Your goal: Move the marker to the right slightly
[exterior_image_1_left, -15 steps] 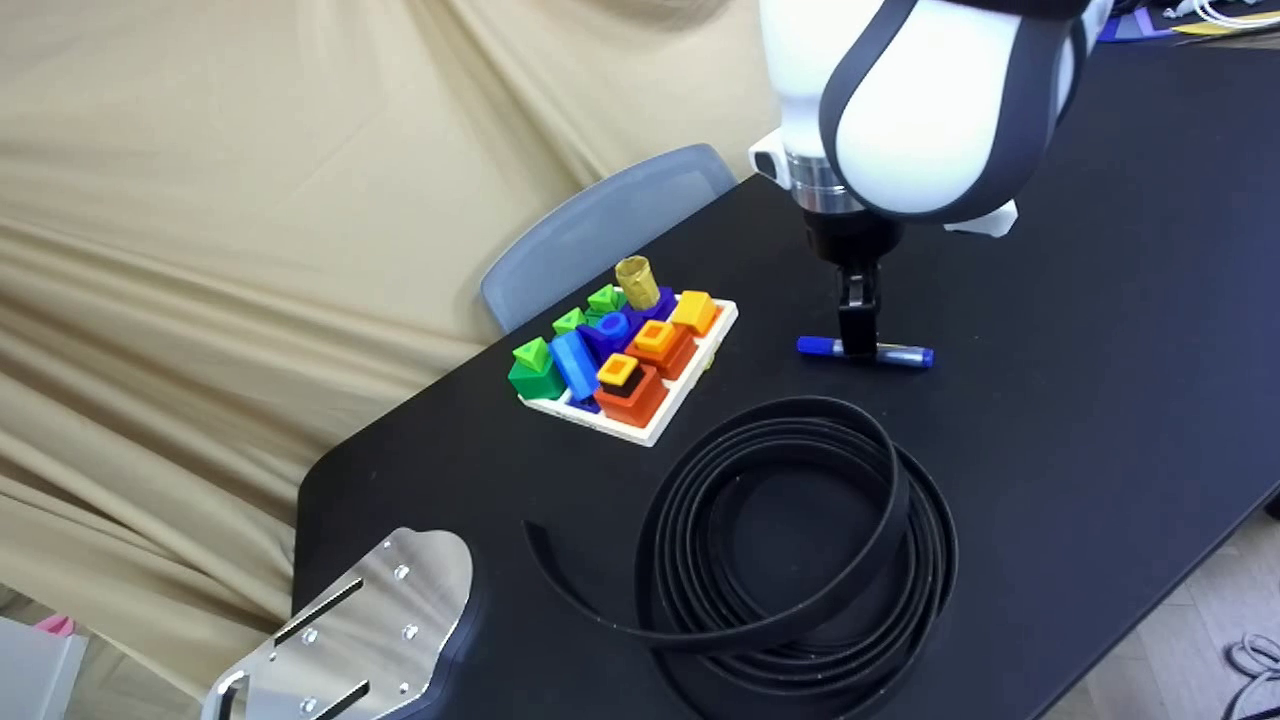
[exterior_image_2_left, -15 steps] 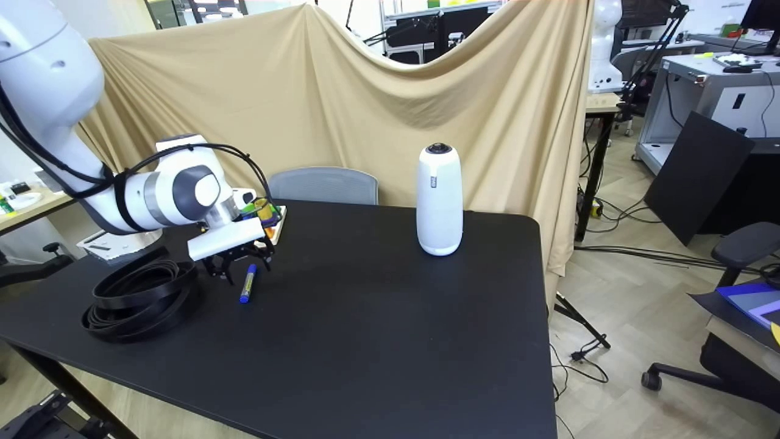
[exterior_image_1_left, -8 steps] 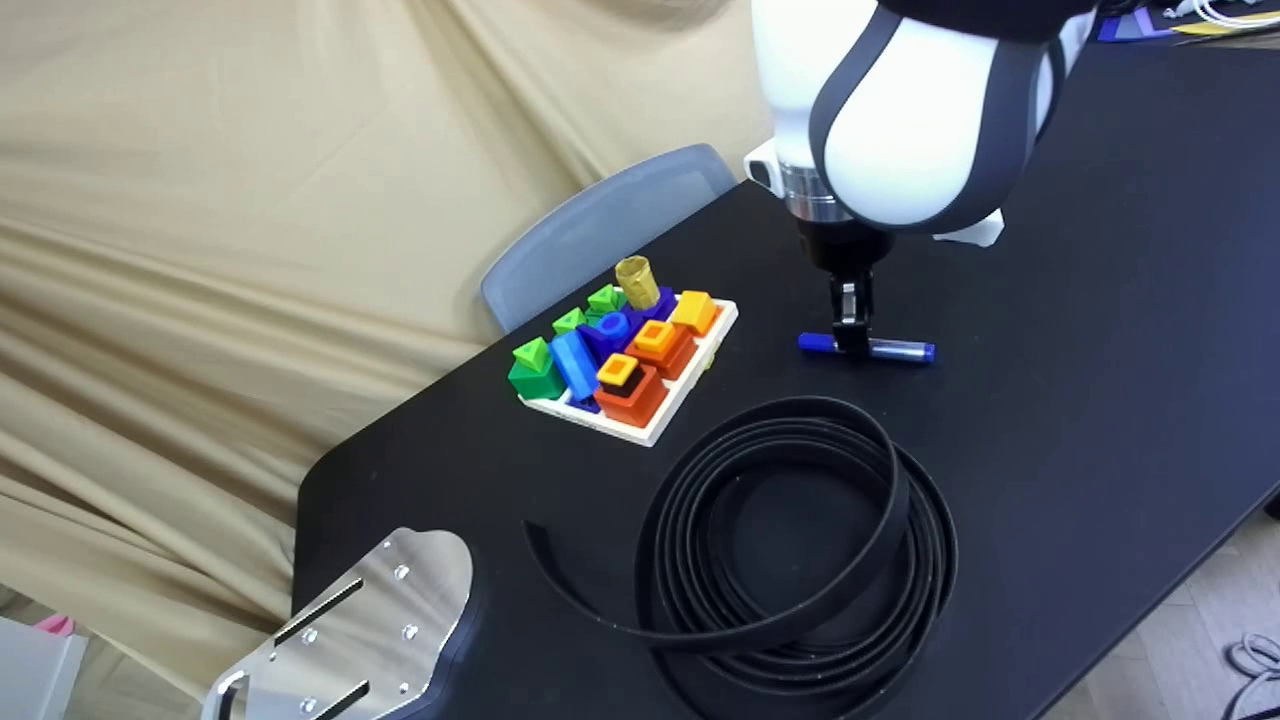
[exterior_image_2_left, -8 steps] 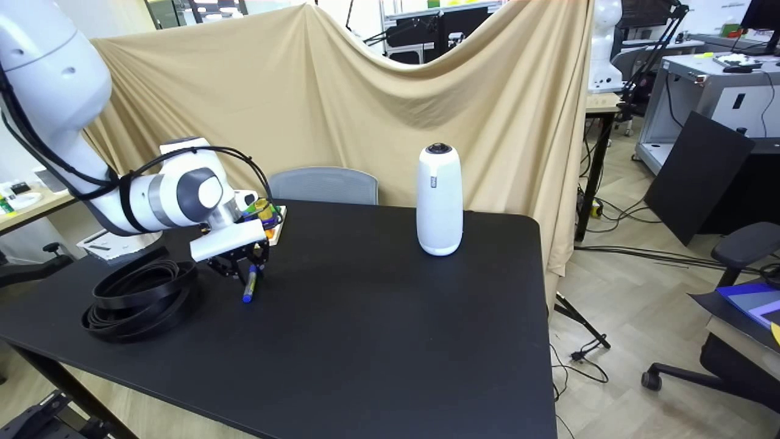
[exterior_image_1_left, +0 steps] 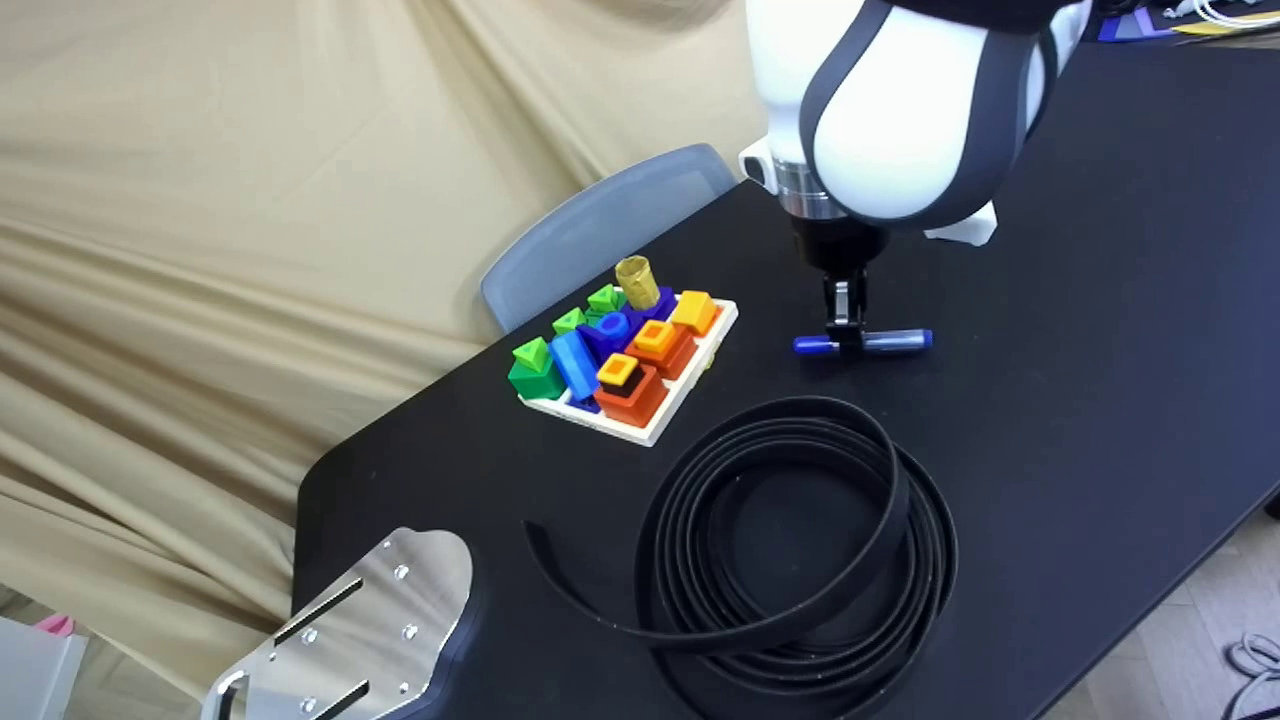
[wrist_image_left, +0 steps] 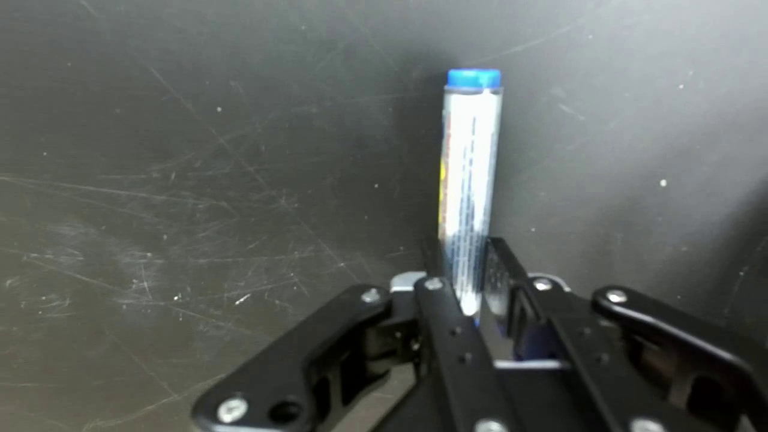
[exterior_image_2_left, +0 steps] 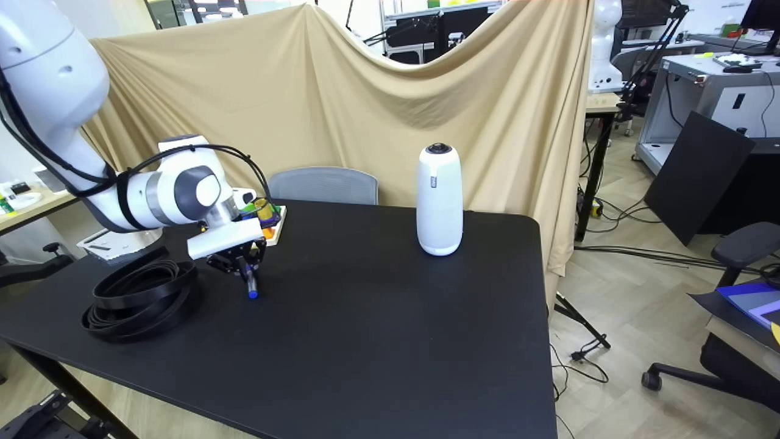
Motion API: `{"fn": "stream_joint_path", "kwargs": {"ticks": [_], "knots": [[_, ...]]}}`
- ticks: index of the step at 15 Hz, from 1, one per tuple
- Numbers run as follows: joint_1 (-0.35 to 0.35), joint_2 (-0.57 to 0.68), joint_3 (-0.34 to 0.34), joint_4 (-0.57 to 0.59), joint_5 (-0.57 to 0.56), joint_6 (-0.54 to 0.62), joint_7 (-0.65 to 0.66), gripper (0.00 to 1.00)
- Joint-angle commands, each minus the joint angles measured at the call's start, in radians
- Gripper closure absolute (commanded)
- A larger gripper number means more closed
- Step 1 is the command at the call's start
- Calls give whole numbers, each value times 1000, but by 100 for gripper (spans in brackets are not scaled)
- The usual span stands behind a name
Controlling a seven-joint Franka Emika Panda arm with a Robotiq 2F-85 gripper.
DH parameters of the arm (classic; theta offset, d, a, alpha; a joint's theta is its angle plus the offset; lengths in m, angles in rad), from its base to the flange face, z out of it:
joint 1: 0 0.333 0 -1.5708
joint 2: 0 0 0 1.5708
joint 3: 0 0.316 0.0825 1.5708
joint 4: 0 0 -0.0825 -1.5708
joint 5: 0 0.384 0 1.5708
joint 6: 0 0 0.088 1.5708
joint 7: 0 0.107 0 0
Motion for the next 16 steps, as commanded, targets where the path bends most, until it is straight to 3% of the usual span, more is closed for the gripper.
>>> {"fn": "stream_joint_path", "kwargs": {"ticks": [1,9,12,16], "knots": [[-40,-108,25,-58,33,-41,17,95],[-96,-357,-36,-277,115,-55,69,95],[-122,-382,-61,-330,175,-47,69,95],[-156,-327,-58,-338,315,5,64,95]]}}
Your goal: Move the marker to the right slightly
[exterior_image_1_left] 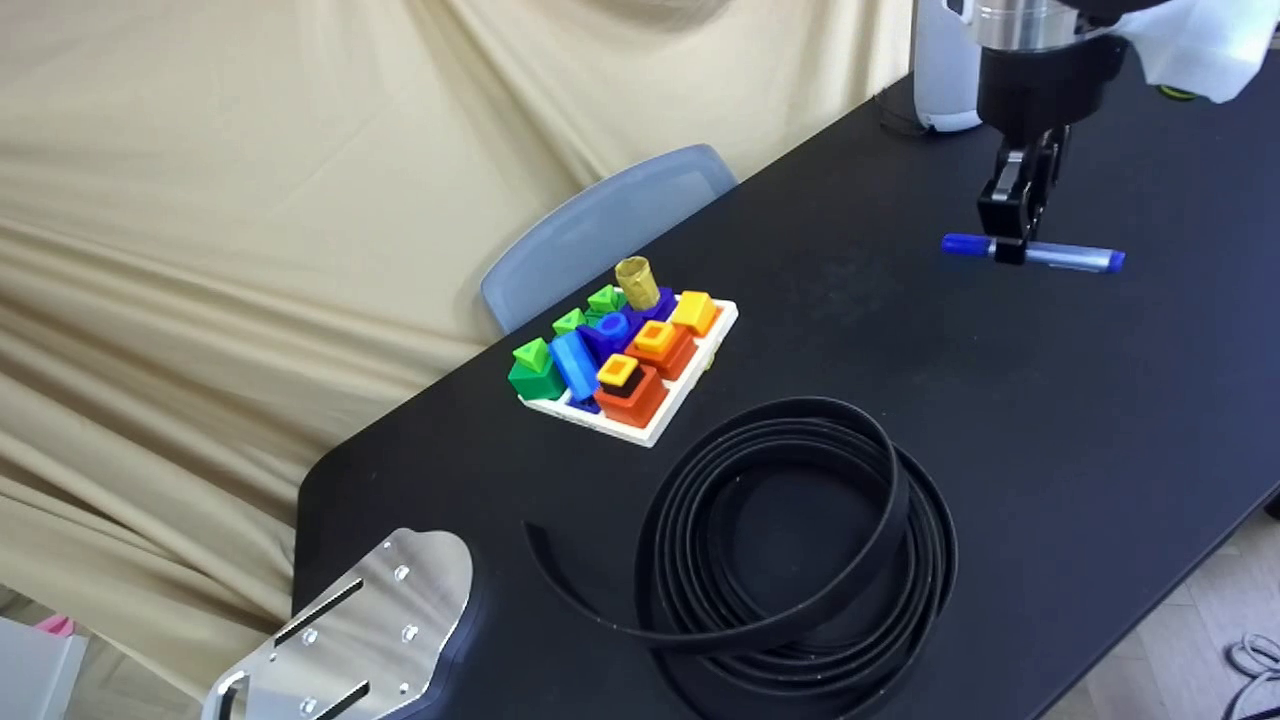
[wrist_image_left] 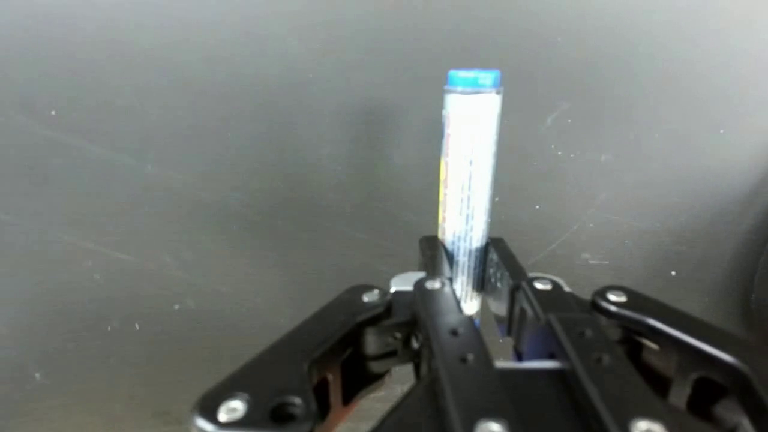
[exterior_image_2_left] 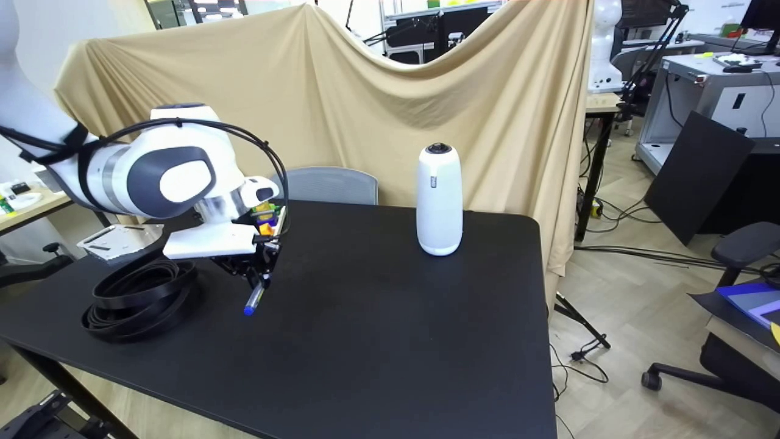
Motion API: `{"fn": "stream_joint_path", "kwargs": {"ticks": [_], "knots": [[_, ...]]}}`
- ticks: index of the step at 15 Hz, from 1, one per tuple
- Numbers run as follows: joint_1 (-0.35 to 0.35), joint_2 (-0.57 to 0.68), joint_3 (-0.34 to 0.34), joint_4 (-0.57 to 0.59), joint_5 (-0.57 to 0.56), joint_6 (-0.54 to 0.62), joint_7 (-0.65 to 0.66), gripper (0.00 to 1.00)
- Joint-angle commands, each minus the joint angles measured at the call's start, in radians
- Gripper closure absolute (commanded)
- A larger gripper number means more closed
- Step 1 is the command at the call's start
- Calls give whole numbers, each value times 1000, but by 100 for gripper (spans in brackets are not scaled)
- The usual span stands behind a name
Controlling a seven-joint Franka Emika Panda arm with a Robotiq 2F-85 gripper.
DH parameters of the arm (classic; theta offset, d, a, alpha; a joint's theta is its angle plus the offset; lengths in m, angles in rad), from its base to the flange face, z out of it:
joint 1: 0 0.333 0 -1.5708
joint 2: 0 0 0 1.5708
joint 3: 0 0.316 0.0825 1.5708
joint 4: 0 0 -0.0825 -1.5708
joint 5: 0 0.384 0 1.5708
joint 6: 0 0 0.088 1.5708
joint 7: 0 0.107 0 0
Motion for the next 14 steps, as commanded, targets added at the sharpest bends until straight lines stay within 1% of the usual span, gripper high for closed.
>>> {"fn": "stream_joint_path", "kwargs": {"ticks": [1,5,9,12,13,14], "knots": [[-23,40,12,-9,114,62,29,95],[-41,114,28,13,187,153,58,95],[-66,171,35,20,187,196,101,95],[-95,194,54,28,190,197,107,95],[-110,197,67,31,195,191,103,75],[-125,199,81,33,201,187,100,53]]}}
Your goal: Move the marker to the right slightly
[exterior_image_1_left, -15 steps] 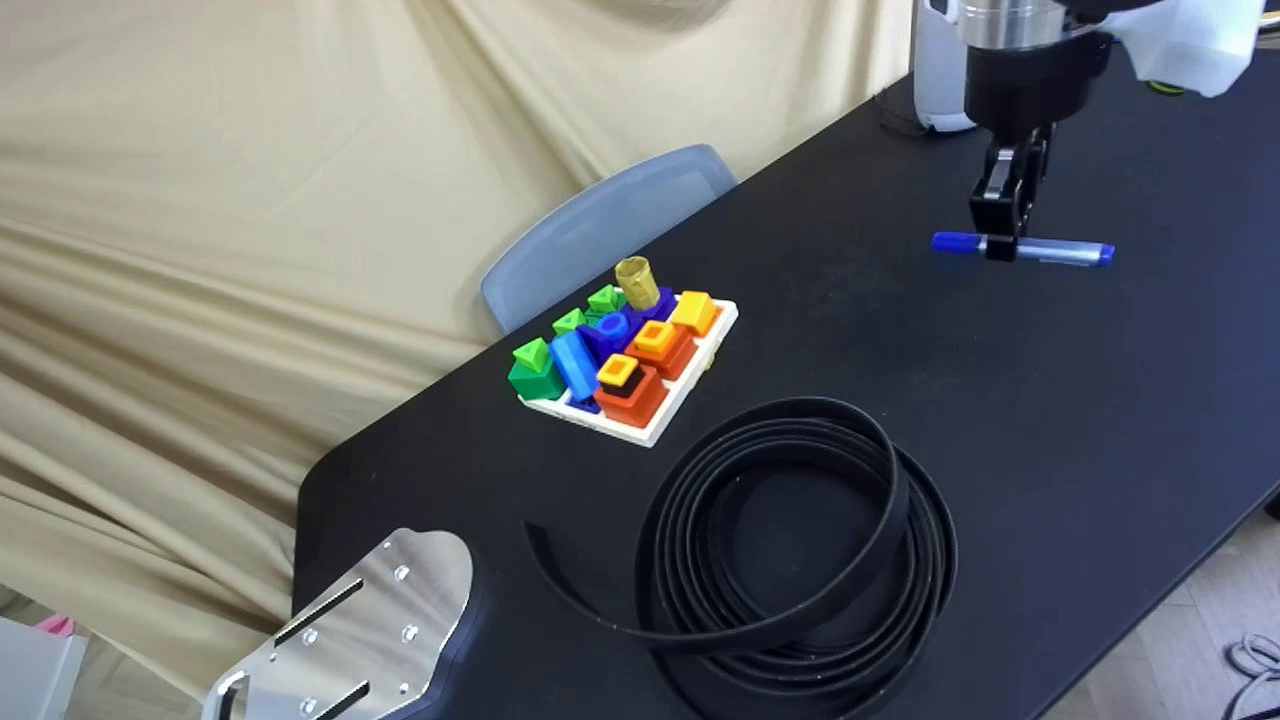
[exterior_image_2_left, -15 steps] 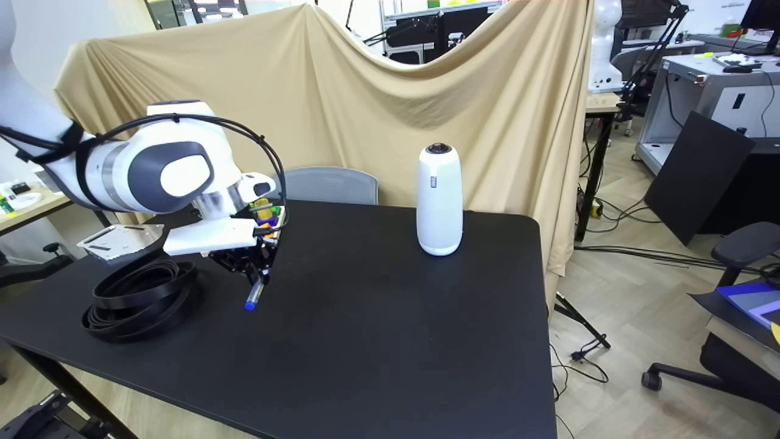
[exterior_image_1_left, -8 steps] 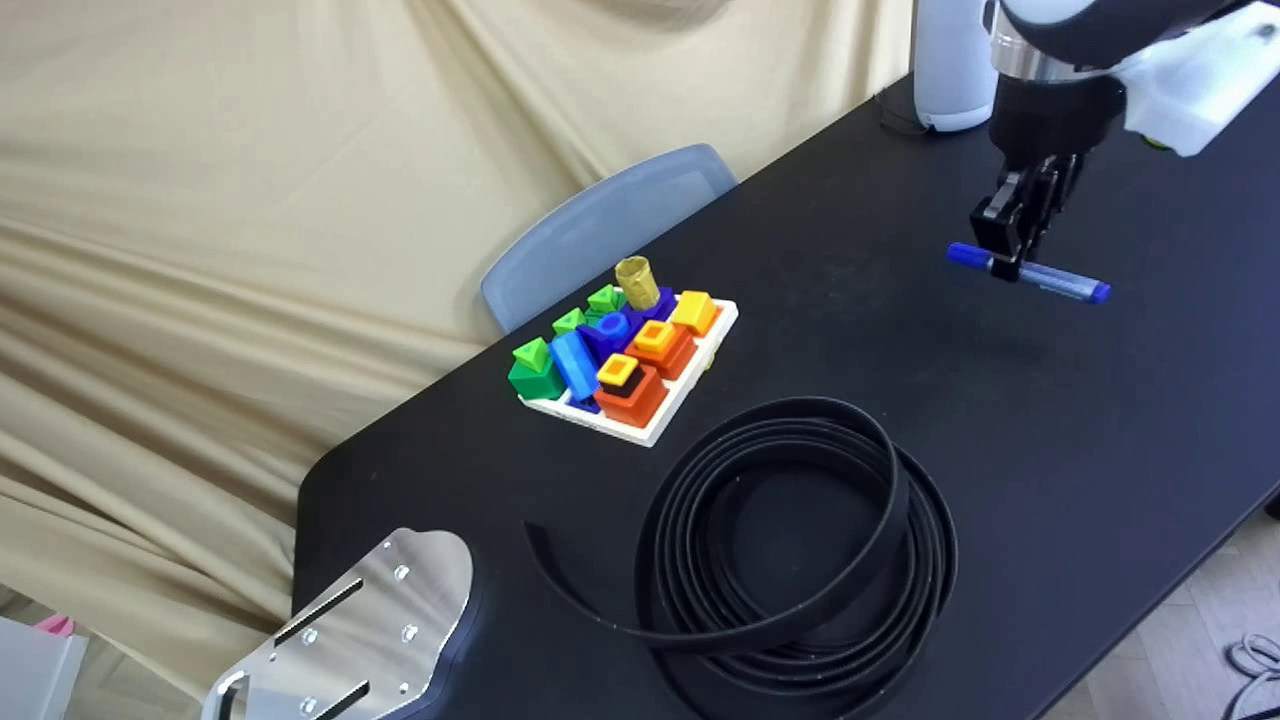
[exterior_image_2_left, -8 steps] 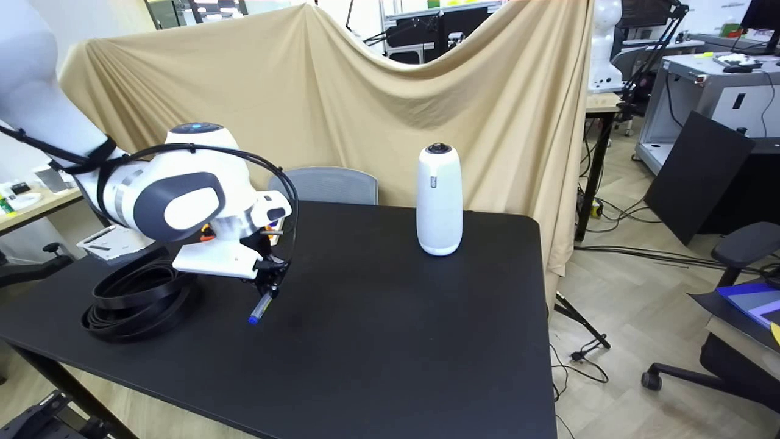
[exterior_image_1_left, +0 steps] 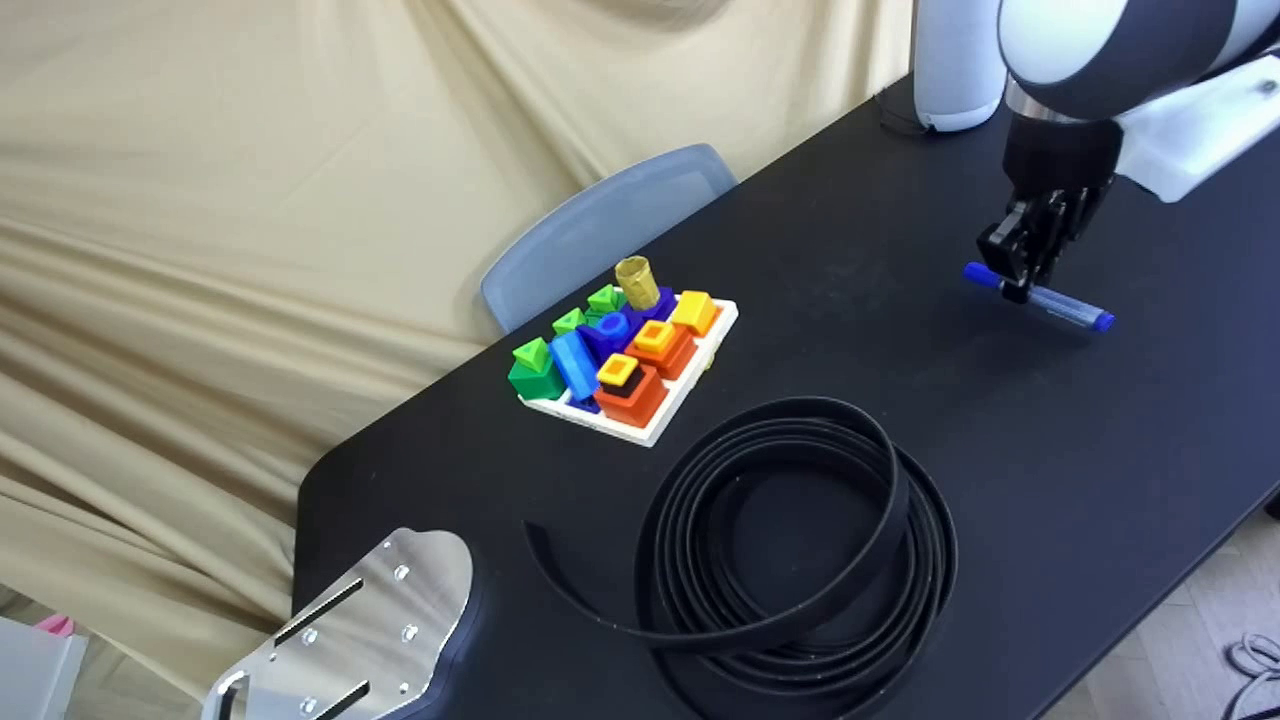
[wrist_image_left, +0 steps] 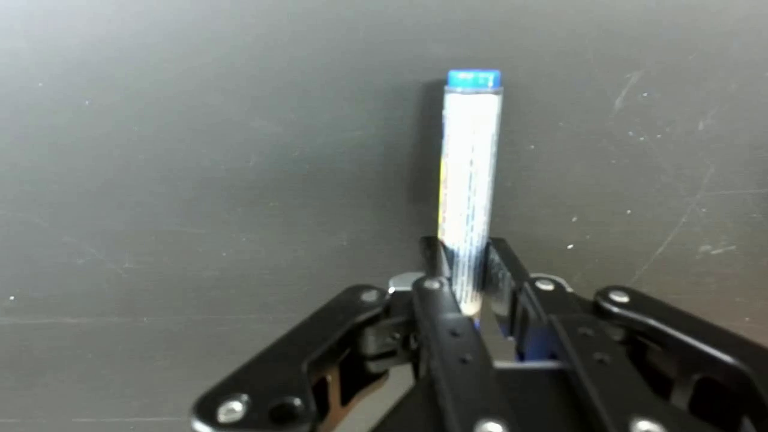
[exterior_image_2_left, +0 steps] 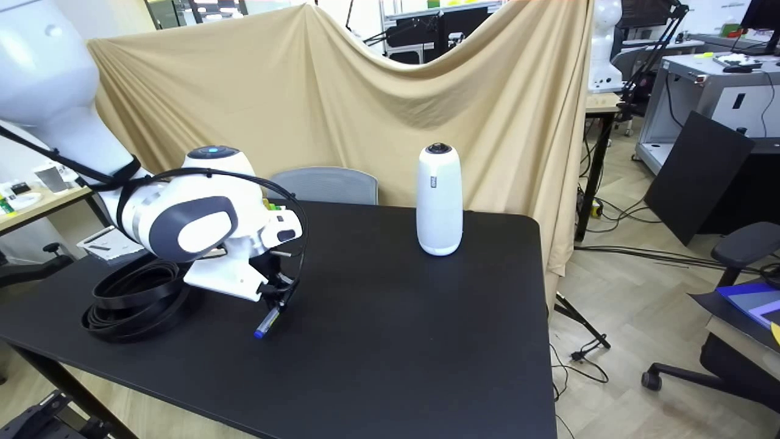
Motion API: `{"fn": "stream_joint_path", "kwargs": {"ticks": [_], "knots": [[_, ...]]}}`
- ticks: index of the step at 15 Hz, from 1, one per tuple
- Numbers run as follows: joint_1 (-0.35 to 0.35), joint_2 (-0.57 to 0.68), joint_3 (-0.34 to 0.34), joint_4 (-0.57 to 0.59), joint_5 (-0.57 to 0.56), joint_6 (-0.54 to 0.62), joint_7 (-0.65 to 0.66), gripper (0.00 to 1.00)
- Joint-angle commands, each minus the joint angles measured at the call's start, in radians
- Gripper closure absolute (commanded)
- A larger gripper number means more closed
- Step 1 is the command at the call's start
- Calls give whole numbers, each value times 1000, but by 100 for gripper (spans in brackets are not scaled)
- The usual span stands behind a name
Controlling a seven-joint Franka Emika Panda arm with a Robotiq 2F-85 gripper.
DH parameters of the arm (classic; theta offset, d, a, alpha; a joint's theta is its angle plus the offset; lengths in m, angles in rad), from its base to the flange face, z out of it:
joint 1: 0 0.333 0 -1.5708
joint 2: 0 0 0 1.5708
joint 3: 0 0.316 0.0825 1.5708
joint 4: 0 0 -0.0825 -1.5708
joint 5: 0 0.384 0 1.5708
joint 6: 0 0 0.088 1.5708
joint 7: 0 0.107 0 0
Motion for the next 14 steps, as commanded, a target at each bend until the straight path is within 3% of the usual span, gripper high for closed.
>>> {"fn": "stream_joint_path", "kwargs": {"ticks": [1,2,9,14], "knots": [[-60,19,58,22,20,-1,21,50],[-72,16,71,22,25,-1,18,50],[-106,-57,138,10,61,-17,14,4],[-31,-138,90,-7,7,-99,44,0]]}}
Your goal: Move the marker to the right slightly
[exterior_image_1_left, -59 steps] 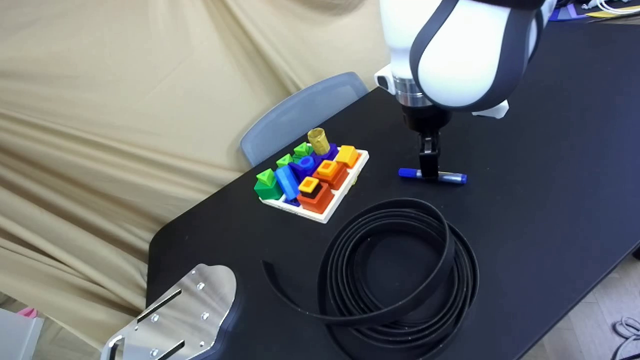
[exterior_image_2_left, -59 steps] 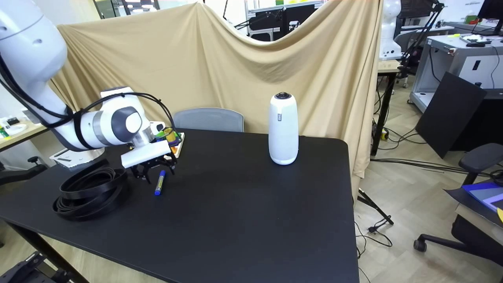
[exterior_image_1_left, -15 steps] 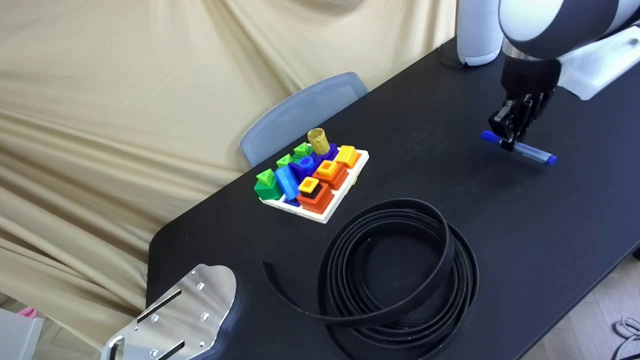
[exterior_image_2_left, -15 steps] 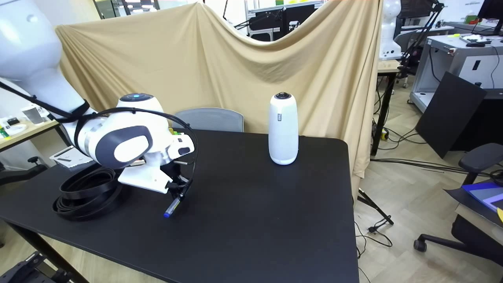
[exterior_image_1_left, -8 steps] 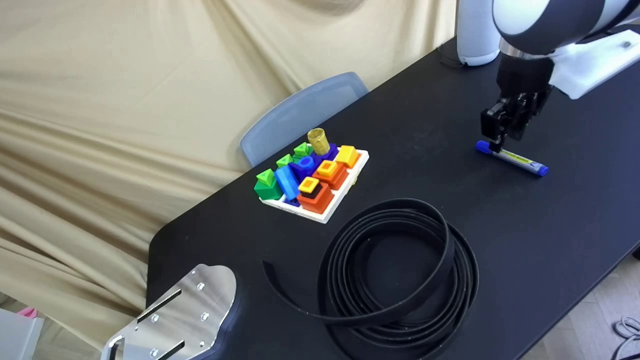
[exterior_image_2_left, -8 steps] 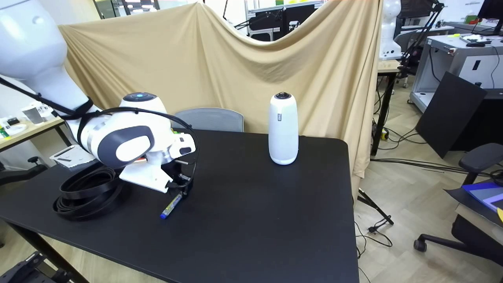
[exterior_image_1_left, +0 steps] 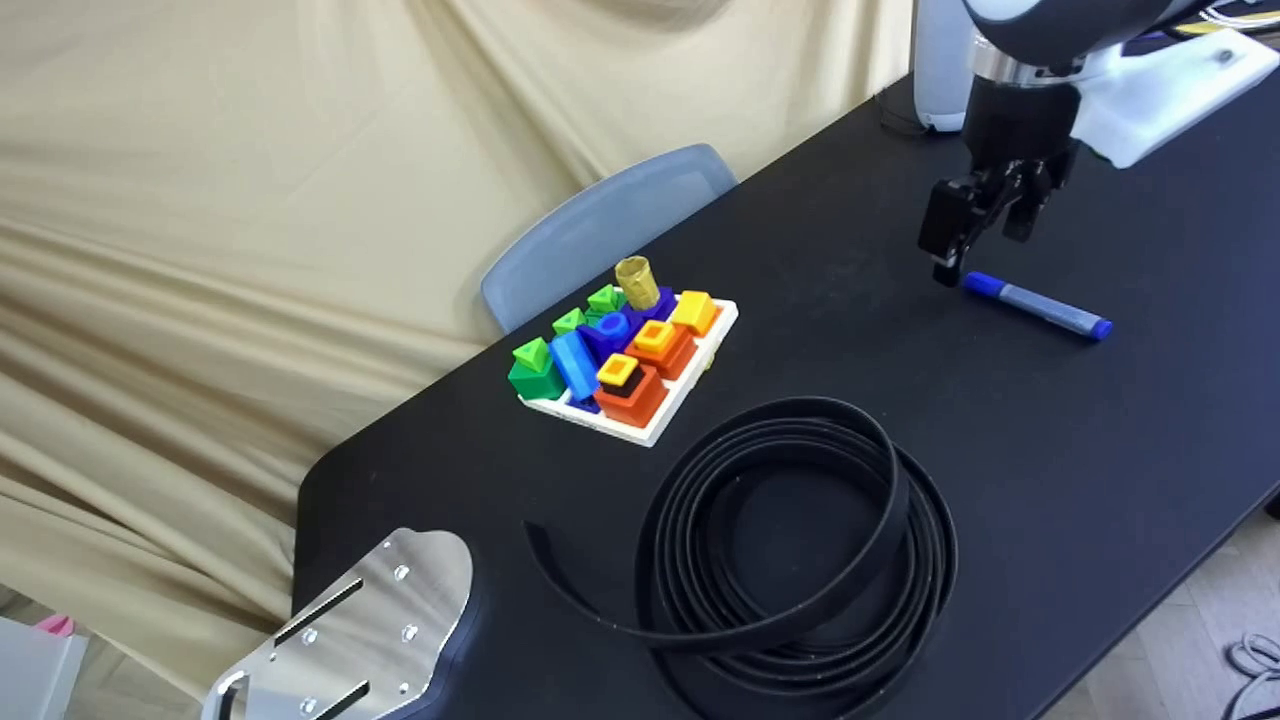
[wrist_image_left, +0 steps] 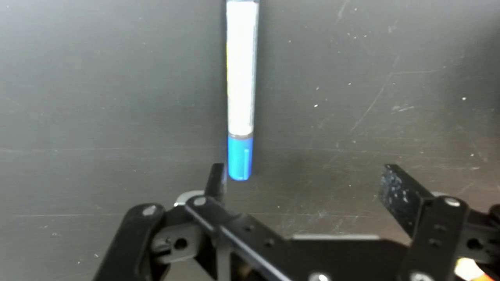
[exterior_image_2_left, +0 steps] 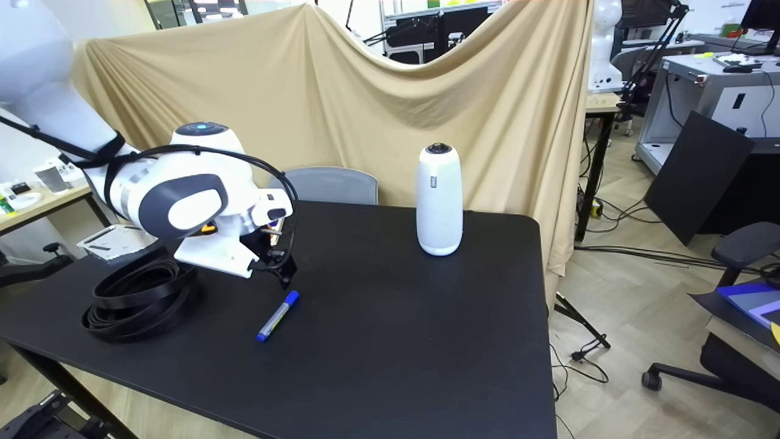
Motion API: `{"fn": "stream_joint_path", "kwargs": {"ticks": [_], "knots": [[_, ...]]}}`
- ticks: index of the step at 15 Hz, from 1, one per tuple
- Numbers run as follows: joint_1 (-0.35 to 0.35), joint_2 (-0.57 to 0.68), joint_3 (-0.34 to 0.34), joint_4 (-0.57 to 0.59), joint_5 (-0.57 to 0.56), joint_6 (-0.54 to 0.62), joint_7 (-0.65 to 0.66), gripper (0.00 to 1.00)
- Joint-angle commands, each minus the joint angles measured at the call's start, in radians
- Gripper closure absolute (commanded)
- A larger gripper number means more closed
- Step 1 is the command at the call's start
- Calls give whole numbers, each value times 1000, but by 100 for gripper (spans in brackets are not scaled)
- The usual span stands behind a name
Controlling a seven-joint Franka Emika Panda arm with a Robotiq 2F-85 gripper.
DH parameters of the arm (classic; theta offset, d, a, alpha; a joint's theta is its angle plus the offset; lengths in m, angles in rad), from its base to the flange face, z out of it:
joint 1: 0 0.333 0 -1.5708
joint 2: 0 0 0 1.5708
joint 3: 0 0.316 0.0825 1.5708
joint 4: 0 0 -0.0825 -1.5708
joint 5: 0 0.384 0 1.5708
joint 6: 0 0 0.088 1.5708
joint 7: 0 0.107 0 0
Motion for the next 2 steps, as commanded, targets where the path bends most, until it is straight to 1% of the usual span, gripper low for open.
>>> {"fn": "stream_joint_path", "kwargs": {"ticks": [1,2], "knots": [[64,-92,-47,-29,-46,-85,53,0],[79,-106,-59,-29,-54,-112,59,0]]}}
